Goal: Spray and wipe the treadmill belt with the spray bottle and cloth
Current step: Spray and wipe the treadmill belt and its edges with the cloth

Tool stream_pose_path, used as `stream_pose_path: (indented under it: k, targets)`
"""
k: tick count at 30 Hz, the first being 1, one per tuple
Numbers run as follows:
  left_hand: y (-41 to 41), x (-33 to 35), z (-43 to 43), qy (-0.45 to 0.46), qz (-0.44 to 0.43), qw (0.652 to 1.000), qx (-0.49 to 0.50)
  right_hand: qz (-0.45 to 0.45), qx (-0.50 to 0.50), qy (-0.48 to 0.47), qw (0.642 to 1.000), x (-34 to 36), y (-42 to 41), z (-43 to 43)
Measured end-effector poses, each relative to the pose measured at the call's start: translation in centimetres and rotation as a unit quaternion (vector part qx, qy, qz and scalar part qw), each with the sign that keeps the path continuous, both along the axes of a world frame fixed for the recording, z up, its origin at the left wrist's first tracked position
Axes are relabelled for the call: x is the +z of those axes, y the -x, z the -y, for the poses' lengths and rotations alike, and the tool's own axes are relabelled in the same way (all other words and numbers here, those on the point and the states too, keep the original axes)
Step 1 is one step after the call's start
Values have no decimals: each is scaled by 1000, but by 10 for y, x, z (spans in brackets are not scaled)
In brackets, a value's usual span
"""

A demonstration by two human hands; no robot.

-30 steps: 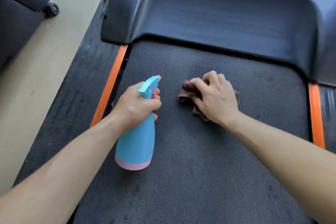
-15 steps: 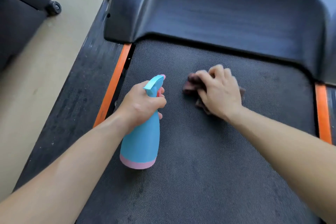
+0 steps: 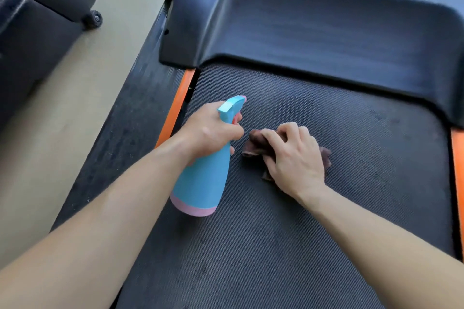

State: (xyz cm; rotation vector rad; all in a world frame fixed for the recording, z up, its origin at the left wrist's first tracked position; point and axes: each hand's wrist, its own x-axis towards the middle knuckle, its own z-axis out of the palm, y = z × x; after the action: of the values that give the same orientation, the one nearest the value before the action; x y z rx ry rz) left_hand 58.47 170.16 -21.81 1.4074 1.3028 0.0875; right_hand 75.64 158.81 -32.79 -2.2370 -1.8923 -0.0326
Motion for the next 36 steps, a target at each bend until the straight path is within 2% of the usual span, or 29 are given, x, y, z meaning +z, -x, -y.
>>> stream_pose_path:
  k: [8, 11, 13, 15, 17, 20, 22, 26, 28, 30, 33, 36]
  targets:
    - [-5, -4, 0, -43, -38, 998, -2, -5, -8, -9, 1000, 0, 4, 2]
    - [4, -7, 2, -24, -22, 999, 7, -20, -83, -20, 996, 5, -1, -27]
    - [10, -8, 3, -14, -16, 1000, 13, -41, -161, -14, 986, 11, -15, -72]
    - [15, -7, 3, -14, -16, 999, 25, -63, -195, 1, 979, 18, -21, -117]
    - [21, -6, 0, -14, -16, 999, 43, -74, -166, 6, 983, 19, -10, -145]
    - [27, -5, -3, -13, -17, 998, 60, -50, -56, 0, 997, 17, 4, -140]
    - [32, -3, -3, -17, -18, 998, 61, -38, -53, -19, 998, 15, -15, -123]
    - [40, -1, -1, -8, -15, 998, 54, -39, -212, -36, 976, 6, -49, -86]
    - [43, -1, 1, -5, -14, 998, 55, -49, -259, -33, 964, 6, -46, -90]
    - [44, 1, 2, -13, -18, 998, 52, -85, -214, -43, 972, 11, -33, -110]
    - [42, 1, -3, -20, -26, 997, 63, -93, -53, -28, 994, 13, -8, -139]
    - [37, 0, -6, -17, -17, 997, 79, -92, -11, -20, 996, 11, -9, -122]
